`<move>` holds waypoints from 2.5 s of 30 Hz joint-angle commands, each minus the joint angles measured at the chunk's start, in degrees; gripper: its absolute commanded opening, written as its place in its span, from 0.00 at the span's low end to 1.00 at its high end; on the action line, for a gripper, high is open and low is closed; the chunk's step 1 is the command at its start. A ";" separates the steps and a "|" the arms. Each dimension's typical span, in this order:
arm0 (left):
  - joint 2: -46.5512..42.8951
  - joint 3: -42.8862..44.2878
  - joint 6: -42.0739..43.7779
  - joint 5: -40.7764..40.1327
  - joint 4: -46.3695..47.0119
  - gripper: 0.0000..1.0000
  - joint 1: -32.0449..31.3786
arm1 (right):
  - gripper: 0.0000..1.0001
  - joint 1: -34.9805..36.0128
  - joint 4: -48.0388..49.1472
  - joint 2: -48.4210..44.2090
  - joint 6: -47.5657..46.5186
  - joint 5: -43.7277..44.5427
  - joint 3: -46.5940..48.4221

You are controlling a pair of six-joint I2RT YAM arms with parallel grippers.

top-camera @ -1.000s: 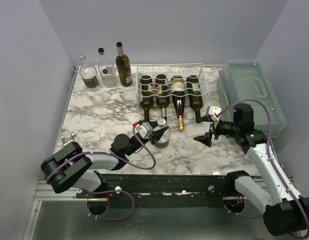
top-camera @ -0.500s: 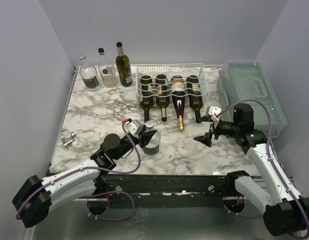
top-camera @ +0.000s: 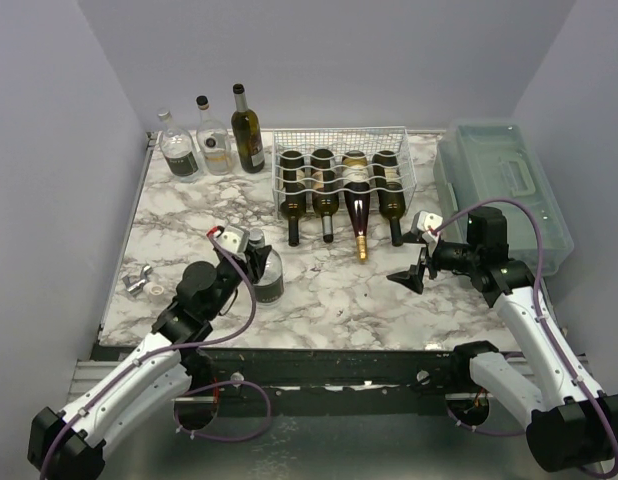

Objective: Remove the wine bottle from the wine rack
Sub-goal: Pick up the wine bottle from the center of the board, then place the wine bottle at the center of the board.

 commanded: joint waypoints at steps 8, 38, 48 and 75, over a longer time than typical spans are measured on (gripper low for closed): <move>2.47 9.43 1.46 -1.71 5.24 0.00 10.49 | 1.00 -0.25 -1.57 0.24 -0.72 -0.01 -0.50; 38.79 29.27 2.50 10.39 26.72 0.00 35.01 | 1.00 -0.27 -2.25 -0.08 -1.11 -0.78 -0.28; 52.03 39.43 2.23 13.40 30.11 0.00 39.13 | 0.99 -0.19 -2.93 1.21 -1.54 -1.06 -0.03; 67.27 50.29 2.80 12.79 33.32 0.00 42.05 | 1.00 -0.25 -4.39 4.08 -2.78 -0.68 0.58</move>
